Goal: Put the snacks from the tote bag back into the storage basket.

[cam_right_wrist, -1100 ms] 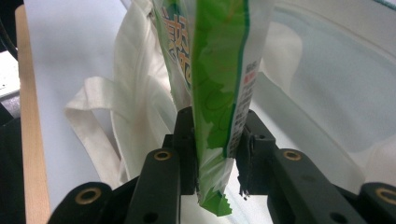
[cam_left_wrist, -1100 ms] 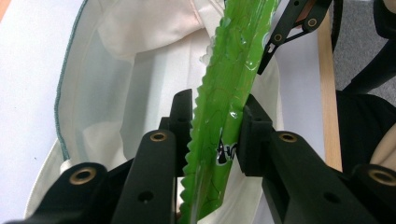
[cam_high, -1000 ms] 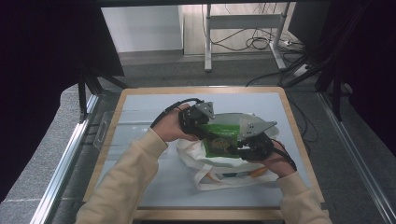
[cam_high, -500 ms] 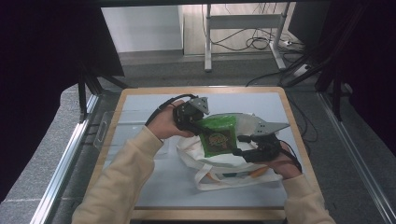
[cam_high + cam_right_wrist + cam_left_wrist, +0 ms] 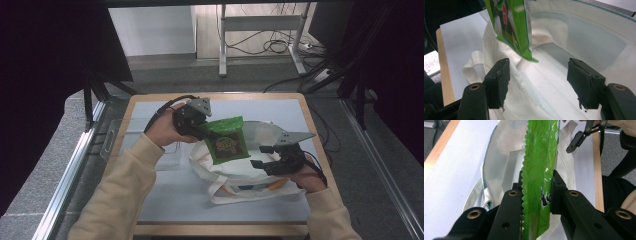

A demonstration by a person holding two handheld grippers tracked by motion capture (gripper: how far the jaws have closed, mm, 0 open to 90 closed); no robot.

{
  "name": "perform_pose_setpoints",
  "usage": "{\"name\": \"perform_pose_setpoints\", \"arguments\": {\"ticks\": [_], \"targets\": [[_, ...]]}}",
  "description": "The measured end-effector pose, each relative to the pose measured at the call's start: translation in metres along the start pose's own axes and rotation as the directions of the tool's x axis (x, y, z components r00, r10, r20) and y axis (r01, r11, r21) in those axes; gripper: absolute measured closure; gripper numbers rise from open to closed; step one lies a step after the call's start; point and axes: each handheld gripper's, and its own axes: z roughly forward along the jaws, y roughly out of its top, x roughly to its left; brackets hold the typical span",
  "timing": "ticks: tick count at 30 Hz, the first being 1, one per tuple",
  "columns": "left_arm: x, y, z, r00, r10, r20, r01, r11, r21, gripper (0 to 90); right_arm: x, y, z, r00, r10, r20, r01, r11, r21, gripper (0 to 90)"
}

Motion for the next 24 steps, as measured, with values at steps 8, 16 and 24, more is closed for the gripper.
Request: {"name": "perform_pose_setpoints", "arguments": {"ticks": [8,16,24], "targets": [[0.003,-0.003,-0.017,0.9999,-0.006,-0.013,0.006,1.0,-0.005,76.3,-0.001,-0.001,0.001,1.0,0.009,0.002,-0.009,0.9999,0.008,34.1],[0.006,-0.009,-0.036,0.9987,-0.029,-0.042,0.028,0.9992,-0.028,76.4,-0.001,-0.002,0.002,0.9999,0.01,0.002,-0.01,0.9999,0.009,34.1],[0.012,-0.022,-0.055,0.9956,-0.062,-0.07,0.059,0.9975,-0.04,76.4,-0.003,-0.004,0.004,0.9999,0.014,0.009,-0.014,0.9997,0.021,34.1]]}}
